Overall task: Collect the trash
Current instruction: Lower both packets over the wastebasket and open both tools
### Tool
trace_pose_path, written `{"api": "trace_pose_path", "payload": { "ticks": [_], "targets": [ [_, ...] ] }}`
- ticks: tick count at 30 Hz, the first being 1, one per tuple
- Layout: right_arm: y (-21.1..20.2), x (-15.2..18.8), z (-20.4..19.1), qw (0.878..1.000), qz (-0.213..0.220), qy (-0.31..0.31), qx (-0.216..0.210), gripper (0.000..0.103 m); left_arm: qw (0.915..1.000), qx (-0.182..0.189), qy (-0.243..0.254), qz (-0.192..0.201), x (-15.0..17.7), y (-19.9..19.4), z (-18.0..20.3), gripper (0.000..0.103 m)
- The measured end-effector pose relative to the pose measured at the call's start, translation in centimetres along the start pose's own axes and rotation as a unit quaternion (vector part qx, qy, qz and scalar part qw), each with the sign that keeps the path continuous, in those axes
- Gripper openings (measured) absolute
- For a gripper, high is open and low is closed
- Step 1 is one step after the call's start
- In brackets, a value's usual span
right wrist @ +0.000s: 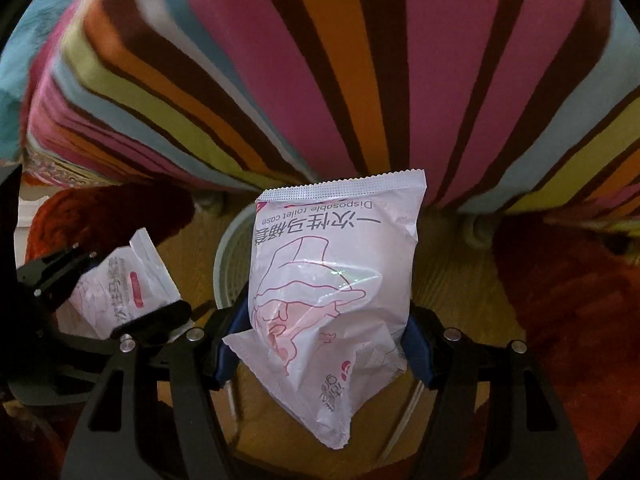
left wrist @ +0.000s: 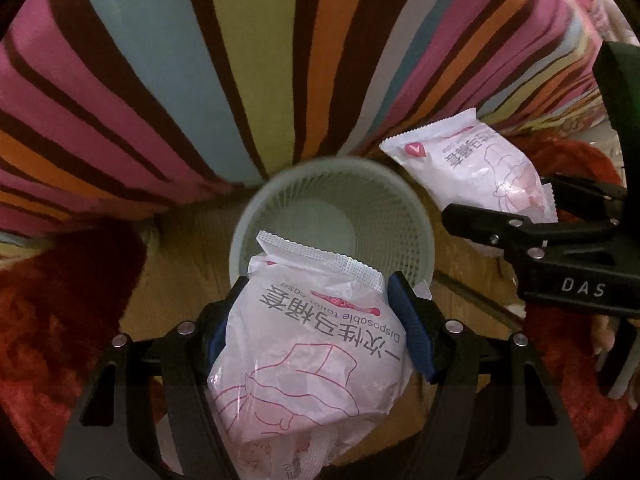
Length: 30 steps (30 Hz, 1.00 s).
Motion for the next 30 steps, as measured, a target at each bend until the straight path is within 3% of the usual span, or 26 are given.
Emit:
{"api": "trace_pose_path", "payload": {
  "ticks": [10, 25, 26, 27, 29, 30],
  "targets": [
    [5.0, 0.2, 0.8, 0.992, -0.097, 0.066, -0.035, 0.063, 0.9944, 0.023, -0.013, -0.102, -0.1, 5.6, 0.5, 0.068],
    [9.2, 0.3, 2.8, 0.966, -0.141, 0.192, -0.095, 0.064, 0.9809, 0.052, -0.086, -0.166, -0.5, 11.2, -0.4, 0.072],
    [9.6, 0.3, 2.8, 0.964, -0.143, 0.2, -0.099, 0.066, 0.9791, 0.056, -0.091, -0.173, -0.4, 11.7, -0.6, 0.074],
    [9.9, 0.3, 3.0, 0.962, -0.145, 0.207, -0.1, 0.079, 0.9764, 0.061, -0.098, -0.182, -0.2, 12.1, -0.7, 0.08],
    [10.4, 0.6, 3.4, 0.96, -0.148, 0.219, -0.096, 0.095, 0.9732, 0.062, -0.107, -0.194, 0.1, 12.5, -1.0, 0.089],
    [10.5, 0.8, 3.6, 0.958, -0.152, 0.224, -0.092, 0.095, 0.9719, 0.064, -0.113, -0.197, 0.3, 12.6, -1.1, 0.089]
  ]
}}
Point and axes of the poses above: each gripper's, at about its wrist camera, not at the fingertips, and y roughly the way its jaws point, z to its right, x to its underside, the point moved 5 cm from there along y, roughly the way its jaws point, and after that the axes turned 1 degree about y, right-handed, at the moved point
